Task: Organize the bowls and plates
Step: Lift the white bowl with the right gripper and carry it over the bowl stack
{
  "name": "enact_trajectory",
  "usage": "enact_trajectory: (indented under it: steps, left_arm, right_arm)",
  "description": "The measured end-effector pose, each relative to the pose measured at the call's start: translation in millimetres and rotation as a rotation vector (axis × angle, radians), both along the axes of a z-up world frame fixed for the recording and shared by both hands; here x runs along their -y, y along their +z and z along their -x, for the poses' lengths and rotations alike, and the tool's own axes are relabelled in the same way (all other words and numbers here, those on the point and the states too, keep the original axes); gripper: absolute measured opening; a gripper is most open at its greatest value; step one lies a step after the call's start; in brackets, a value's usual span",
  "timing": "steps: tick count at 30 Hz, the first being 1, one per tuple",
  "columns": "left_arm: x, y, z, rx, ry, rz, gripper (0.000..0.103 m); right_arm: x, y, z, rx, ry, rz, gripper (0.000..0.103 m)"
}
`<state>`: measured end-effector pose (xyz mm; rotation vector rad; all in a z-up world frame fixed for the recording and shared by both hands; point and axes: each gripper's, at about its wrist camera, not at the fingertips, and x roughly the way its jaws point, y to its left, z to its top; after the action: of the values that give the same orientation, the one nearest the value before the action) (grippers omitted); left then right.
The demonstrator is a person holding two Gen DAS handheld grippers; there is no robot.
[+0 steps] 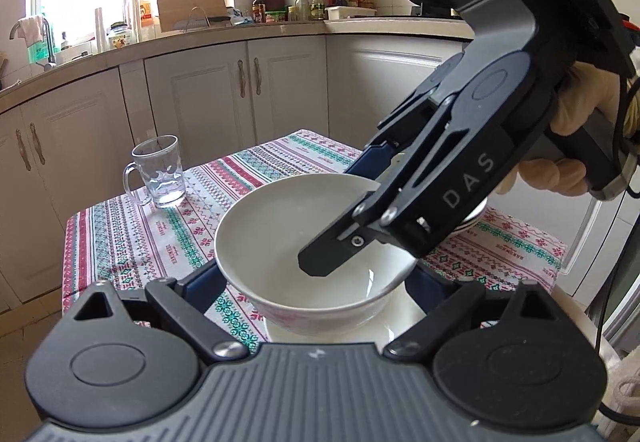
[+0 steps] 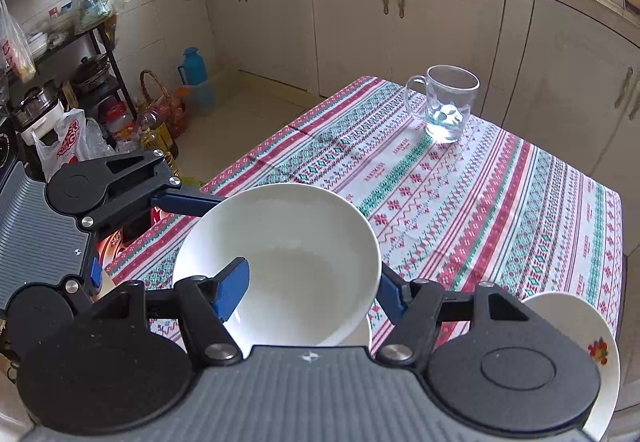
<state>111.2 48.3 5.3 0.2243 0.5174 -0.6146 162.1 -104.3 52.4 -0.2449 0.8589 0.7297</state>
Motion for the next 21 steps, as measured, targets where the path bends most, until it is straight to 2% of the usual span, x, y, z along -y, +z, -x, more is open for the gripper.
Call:
enact_trajectory:
  steps: [21]
  left_arm:
    - [6.9, -17.7, -0.7, -0.079, -0.009, -0.034, 0.095]
  right_arm:
    - [7.4, -29.0, 6.3, -0.046, -0.003, 0.010, 0.073]
